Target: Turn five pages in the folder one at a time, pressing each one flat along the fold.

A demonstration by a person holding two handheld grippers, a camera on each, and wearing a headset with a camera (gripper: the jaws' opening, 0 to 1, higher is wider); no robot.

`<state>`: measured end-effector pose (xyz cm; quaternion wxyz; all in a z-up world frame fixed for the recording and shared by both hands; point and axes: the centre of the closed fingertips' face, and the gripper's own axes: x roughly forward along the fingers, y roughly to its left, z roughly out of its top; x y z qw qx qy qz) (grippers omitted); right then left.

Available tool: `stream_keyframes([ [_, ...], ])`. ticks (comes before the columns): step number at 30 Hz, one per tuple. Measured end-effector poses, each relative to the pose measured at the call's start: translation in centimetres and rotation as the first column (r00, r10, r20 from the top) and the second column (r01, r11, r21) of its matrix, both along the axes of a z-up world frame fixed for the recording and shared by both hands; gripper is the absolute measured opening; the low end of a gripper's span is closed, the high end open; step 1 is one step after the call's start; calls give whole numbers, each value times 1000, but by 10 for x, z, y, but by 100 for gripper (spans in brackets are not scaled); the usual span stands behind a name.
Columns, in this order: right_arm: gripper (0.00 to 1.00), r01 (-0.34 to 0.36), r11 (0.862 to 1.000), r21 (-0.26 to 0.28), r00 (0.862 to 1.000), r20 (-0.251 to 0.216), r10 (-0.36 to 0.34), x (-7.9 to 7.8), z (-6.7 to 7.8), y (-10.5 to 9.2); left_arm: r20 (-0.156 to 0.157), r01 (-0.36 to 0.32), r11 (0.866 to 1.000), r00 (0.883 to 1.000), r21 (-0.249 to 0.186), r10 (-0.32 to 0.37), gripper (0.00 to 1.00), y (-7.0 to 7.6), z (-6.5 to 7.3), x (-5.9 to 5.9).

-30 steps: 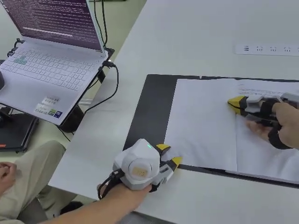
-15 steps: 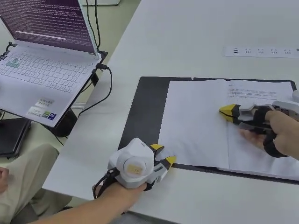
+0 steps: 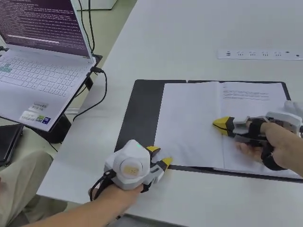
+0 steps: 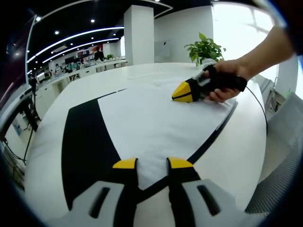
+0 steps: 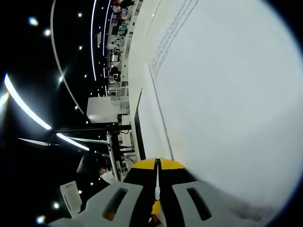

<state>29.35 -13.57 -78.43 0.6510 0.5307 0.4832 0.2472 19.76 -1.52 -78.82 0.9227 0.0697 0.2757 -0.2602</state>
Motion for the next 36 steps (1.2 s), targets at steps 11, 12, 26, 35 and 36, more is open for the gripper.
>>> stream_keyframes([
  [11,0,-67,998,12,998,-10,67,-39,-1,5,1,-2,1000,1000,-3,2,22,-1,-1,1],
  [12,0,-73,997,15,997,-13,74,-43,-2,5,1,-2,1000,1000,-2,2,22,0,-2,1],
  [26,0,-113,991,65,993,-38,115,-96,0,2,1,0,1000,1000,0,0,22,-2,-1,1],
  [35,0,-127,989,77,990,-47,131,-133,2,1,0,1,1000,1000,3,-1,22,-2,-1,0],
  [36,0,-128,989,78,990,-50,132,-136,3,1,1,1,1000,1000,3,-1,22,-2,-1,0],
])
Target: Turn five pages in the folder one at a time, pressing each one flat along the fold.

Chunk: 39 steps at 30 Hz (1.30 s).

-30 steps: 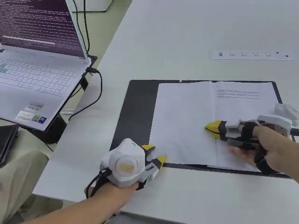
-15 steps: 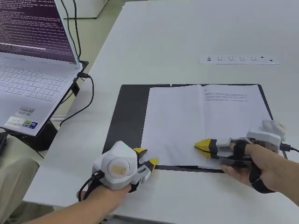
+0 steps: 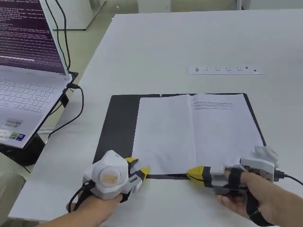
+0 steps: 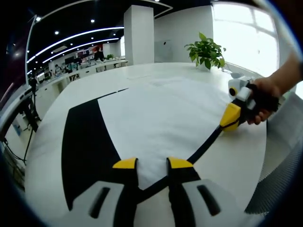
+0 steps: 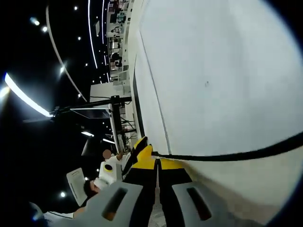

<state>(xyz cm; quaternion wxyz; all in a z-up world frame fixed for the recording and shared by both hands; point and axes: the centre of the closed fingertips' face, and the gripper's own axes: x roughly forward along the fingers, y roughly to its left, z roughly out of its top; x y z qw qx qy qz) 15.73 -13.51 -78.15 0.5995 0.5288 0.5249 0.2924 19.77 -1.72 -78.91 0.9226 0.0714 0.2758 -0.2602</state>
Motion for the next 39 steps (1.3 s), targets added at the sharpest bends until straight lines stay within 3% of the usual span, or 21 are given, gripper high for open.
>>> stream_keyframes([
  [8,0,-4,1000,9,999,39,4,-29,20,-5,-2,-8,1000,1000,-2,8,22,-1,0,0],
  [12,0,29,1000,-11,994,104,-27,-36,34,-17,-12,-15,1000,1000,-4,15,22,-1,0,0],
  [13,0,53,998,-29,988,148,-48,-35,40,-22,-15,-17,1000,1000,-5,17,22,-1,0,1],
  [16,0,107,992,-61,974,206,-92,-33,53,-38,-43,-4,1000,999,4,4,24,-4,0,0],
  [17,0,127,989,-77,966,236,-106,-30,57,-43,-59,0,1000,998,4,0,25,-5,0,0],
  [18,0,156,984,-81,953,273,-129,-29,67,-49,-98,5,1000,995,0,-5,28,-7,1,-2],
  [20,0,197,977,-79,935,314,-163,-26,80,-58,-148,13,999,989,35,-8,31,-6,0,-6],
  [21,0,234,968,-96,918,350,-187,-22,85,-66,-181,12,999,984,47,-3,33,-5,0,-8],
  [25,1,275,945,-180,879,445,-171,-20,99,-85,-135,-42,998,990,-52,35,37,-10,28,-4],
  [27,9,309,926,-219,843,513,-160,-17,108,-93,-142,-61,995,989,-75,50,41,-9,37,-7],
  [28,13,315,921,-230,837,525,-155,-17,110,-95,-141,-75,993,988,-90,62,43,-9,42,-8],
  [32,31,341,879,-332,780,621,-69,-17,125,-106,-126,-110,982,988,-150,92,50,-7,69,-16],
  [34,39,350,865,-359,763,645,-41,-17,130,-109,-108,-127,975,988,-182,109,51,-5,83,-21],
  [36,44,381,848,-368,719,695,-22,-16,139,-112,-97,-158,963,985,-217,140,54,-1,94,-24],
  [39,53,424,822,-381,686,727,-18,-16,147,-120,-90,-173,958,984,-230,156,67,3,105,-33],
])
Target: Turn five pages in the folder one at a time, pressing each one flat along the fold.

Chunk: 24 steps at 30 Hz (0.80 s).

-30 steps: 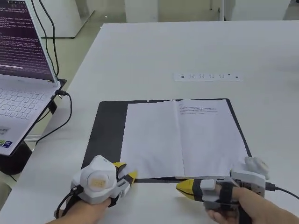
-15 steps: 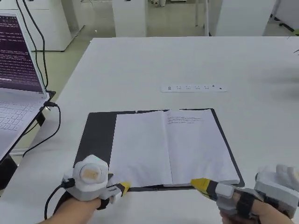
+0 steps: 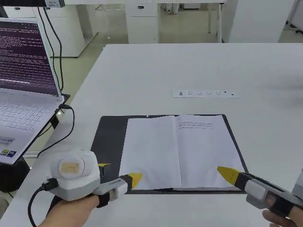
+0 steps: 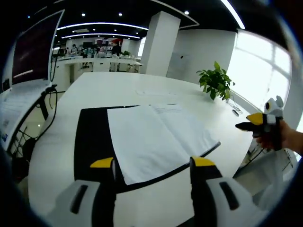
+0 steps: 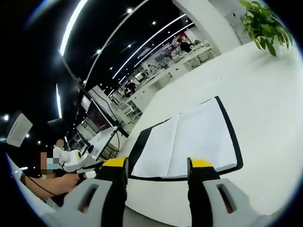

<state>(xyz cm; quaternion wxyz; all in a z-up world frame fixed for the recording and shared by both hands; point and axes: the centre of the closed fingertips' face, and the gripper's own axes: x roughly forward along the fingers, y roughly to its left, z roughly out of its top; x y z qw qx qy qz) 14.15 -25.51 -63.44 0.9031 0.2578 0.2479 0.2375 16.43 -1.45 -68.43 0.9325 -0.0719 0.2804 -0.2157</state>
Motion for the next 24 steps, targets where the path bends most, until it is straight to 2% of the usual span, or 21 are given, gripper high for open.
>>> stream_keyframes([
  [1,57,10,1000,-26,1000,18,-10,0,1,-5,18,-11,1000,1000,-1,11,72,1,6,-3],
  [2,62,13,999,-49,1000,25,-12,0,1,-8,22,-10,1000,1000,2,10,77,1,8,-6],
  [4,70,11,995,-97,1000,26,-8,-4,-2,-16,33,-3,1000,999,23,2,78,2,14,-15],
  [6,71,-2,991,-133,1000,30,6,-10,-5,-23,47,-14,999,999,40,12,80,4,18,-22],
  [8,71,-8,987,-161,999,30,13,-14,-9,-29,53,-27,999,998,35,25,86,6,21,-27],
  [11,73,-25,980,-195,999,24,30,-20,-15,-40,53,-60,998,997,10,59,89,9,26,-37],
  [15,73,-23,979,-202,999,28,29,-23,-16,-47,59,-70,997,996,15,69,90,8,30,-45],
  [17,74,-24,979,-202,999,28,30,-23,-16,-48,64,-70,997,996,32,68,90,8,31,-47],
  [20,74,-27,978,-207,999,31,34,-23,-17,-48,74,-73,997,995,28,70,96,5,34,-48],
  [24,75,-41,977,-209,999,20,46,-23,-20,-48,69,-72,996,995,42,69,96,3,32,-51],
])
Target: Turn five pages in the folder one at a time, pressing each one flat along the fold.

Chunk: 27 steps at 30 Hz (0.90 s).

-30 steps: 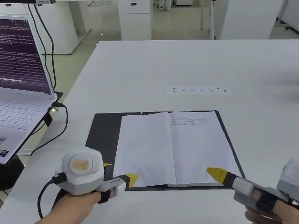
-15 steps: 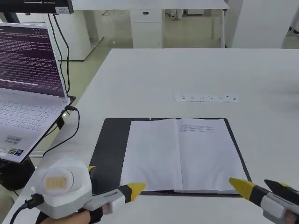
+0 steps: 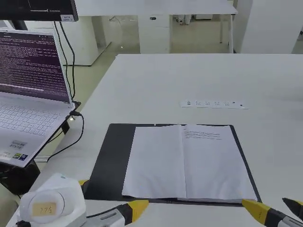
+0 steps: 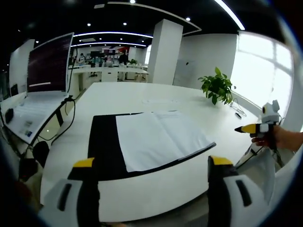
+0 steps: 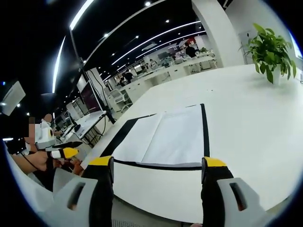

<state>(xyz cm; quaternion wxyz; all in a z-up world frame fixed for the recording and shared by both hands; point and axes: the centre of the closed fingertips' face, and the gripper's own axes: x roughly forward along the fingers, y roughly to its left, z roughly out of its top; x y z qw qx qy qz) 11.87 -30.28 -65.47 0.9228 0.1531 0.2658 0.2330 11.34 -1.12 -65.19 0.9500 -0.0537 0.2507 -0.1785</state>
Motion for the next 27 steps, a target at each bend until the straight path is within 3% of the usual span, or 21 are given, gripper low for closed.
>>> stream_keyframes([
  [11,77,-18,1000,0,1000,-5,18,1,-4,0,-18,7,1000,1000,28,-7,96,1,-1,-1],
  [18,81,-4,999,-38,1000,2,4,-1,-7,-11,-18,11,999,1000,42,-11,96,3,-3,4],
  [24,81,4,999,-40,1000,-11,-4,-3,-15,-19,-35,24,999,999,47,-22,95,-4,-10,8],
  [27,81,-2,1000,-28,1000,-16,2,-1,-15,-16,-41,49,998,998,48,-47,95,-15,-13,14],
])
